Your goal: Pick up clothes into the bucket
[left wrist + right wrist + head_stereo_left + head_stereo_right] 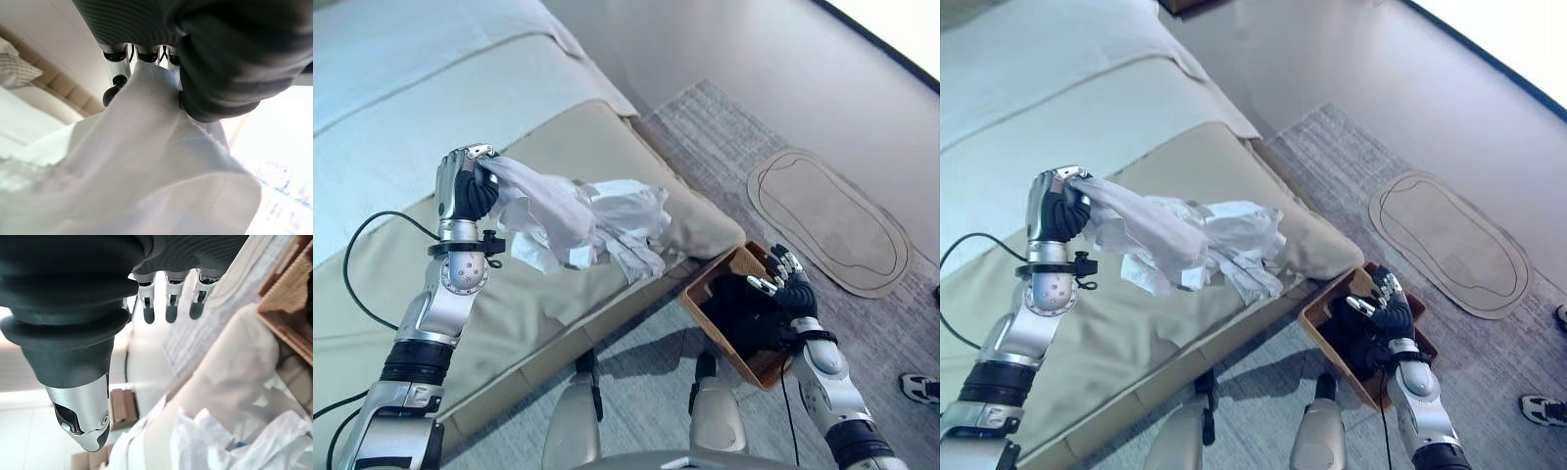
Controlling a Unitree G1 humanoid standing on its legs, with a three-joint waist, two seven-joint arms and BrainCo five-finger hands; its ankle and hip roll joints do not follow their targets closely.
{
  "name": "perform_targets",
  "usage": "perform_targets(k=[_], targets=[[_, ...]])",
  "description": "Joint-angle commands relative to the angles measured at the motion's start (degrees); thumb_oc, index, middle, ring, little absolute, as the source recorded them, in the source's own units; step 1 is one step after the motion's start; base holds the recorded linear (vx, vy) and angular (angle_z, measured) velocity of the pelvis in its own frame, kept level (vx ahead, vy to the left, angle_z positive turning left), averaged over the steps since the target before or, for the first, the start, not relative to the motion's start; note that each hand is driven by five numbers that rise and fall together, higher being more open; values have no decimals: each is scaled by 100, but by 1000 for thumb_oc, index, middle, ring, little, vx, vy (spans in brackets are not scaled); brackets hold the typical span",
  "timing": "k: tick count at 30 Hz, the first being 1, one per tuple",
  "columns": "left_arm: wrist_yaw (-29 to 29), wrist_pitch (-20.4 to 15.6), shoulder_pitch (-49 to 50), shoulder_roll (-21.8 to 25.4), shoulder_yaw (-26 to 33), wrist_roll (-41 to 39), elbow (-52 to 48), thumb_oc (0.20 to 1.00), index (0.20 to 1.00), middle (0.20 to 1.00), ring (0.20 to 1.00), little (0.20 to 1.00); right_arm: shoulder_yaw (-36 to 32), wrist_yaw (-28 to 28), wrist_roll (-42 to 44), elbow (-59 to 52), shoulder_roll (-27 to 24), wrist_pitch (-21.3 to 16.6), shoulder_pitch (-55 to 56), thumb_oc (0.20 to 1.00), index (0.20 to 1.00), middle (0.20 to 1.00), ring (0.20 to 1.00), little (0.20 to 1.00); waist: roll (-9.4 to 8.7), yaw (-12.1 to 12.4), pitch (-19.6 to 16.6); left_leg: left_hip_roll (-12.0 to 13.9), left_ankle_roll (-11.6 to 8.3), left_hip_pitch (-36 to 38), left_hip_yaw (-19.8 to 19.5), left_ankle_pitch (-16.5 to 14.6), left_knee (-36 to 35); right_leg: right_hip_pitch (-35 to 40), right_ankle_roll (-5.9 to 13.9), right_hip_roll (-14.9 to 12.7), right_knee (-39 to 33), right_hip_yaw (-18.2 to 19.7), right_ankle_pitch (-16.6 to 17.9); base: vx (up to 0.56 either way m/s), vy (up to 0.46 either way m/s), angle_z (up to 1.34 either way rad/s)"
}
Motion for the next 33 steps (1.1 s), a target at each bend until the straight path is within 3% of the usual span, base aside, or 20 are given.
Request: perform_targets(k=[1, 16, 21, 27, 33], targets=[[8, -343, -639, 226, 200, -453, -237, 200, 200, 200, 200, 200, -47, 102, -75, -146, 63, -107, -44, 1000, 1000, 1000, 1000, 1000, -128, -23, -314, -197, 162, 260, 5, -456, 56, -84, -235, 280, -834, -154, 1001, 103, -42, 7], [-399, -338, -2426, 428, -805, -908, -667, 200, 200, 200, 200, 200, 783, 389, -1095, -327, -160, 140, -309, 1000, 1000, 1000, 1000, 1000, -5, 42, -976, -138, 145, 1189, 46, -369, -503, 756, -179, 407, -1138, -327, 916, 72, -31, 3], [-524, -344, -3150, 194, -1292, -1041, -689, 200, 200, 200, 200, 200, 1417, 645, -1696, -487, -442, 243, -784, 1000, 1000, 1000, 1000, 1000, 3, 136, -1162, -123, 141, 1370, 14, -362, -571, 990, -170, 428, -1204, -381, 878, 49, -33, -1], [-612, -300, -3869, -439, -1863, -1304, -587, 200, 200, 200, 200, 200, 2076, 886, -1399, -692, -189, 303, -1692, 1000, 1000, 1000, 1000, 1000, 17, 230, -1321, -113, 136, 1531, -37, -373, -609, 1206, -174, 456, -1301, -455, 849, 29, -16, 5], [-667, -252, -4346, -727, -2173, -1517, -506, 200, 200, 200, 200, 200, 2289, 716, -1512, -769, 25, 347, -2087, 1000, 1000, 1000, 1000, 1000, 38, 244, -1431, -122, 139, 1602, -55, -365, -656, 1281, -176, 471, -1349, -477, 857, 5, -2, 0]])
